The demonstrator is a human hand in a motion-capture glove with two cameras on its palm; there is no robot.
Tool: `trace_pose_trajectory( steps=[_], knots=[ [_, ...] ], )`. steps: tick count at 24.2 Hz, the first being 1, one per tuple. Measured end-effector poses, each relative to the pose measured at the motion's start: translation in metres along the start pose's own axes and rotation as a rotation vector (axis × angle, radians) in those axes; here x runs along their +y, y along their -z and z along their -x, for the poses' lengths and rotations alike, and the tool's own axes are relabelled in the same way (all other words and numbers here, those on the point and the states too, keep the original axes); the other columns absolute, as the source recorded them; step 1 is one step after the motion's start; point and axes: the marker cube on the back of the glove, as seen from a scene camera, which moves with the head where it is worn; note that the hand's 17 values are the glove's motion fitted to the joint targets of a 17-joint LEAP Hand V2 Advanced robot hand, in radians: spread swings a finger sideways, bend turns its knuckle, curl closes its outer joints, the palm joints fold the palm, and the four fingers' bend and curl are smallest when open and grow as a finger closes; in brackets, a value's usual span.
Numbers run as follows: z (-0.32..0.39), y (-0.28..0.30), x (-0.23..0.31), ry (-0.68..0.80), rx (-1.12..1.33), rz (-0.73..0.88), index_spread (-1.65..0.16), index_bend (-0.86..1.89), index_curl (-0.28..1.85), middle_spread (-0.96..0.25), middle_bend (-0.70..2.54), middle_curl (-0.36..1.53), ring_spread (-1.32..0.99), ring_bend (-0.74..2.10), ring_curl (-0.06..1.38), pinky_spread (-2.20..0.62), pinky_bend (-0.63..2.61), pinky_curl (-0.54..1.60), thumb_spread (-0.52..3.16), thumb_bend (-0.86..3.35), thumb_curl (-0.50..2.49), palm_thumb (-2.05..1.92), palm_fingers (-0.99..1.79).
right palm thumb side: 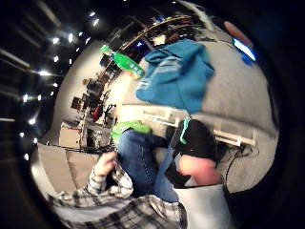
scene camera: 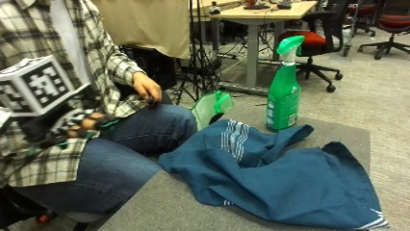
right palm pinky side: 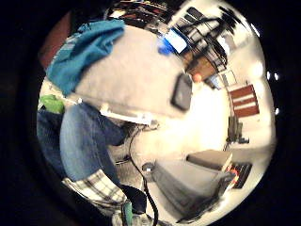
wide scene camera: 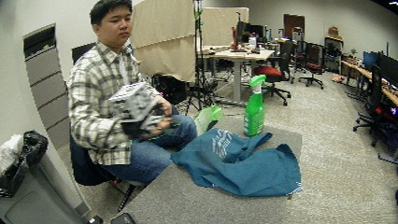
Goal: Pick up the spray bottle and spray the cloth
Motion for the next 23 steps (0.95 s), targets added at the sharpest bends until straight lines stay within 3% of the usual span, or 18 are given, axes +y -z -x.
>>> trace_pose_trajectory(
  steps=[7, 9, 12, 23],
  knots=[
    [-0.033, -0.009, 0.118, -0.134, -0.027, -0.036, -0.38, 0.22, 0.38, -0.09, 0.18, 0.31, 0.1, 0.24, 0.31, 0.24, 0.26, 0.28, 1.09, 0.01, 0.58, 0.69, 0.19],
    [-0.034, -0.014, 0.141, -0.101, -0.035, -0.083, -0.37, 0.22, 0.38, -0.09, 0.17, 0.31, 0.1, 0.25, 0.31, 0.24, 0.25, 0.28, 1.1, 0.02, 0.59, 0.72, 0.21],
    [-0.029, -0.021, 0.175, 0.009, -0.043, -0.001, -0.37, 0.2, 0.37, -0.08, 0.13, 0.29, 0.11, 0.26, 0.32, 0.24, 0.27, 0.28, 1.12, 0.02, 0.59, 0.74, 0.18],
    [-0.025, -0.029, 0.205, -0.021, -0.084, 0.035, -0.35, 0.21, 0.38, -0.07, 0.14, 0.26, 0.11, 0.27, 0.32, 0.24, 0.31, 0.29, 1.16, 0.02, 0.6, 0.8, 0.18]
  ],
)
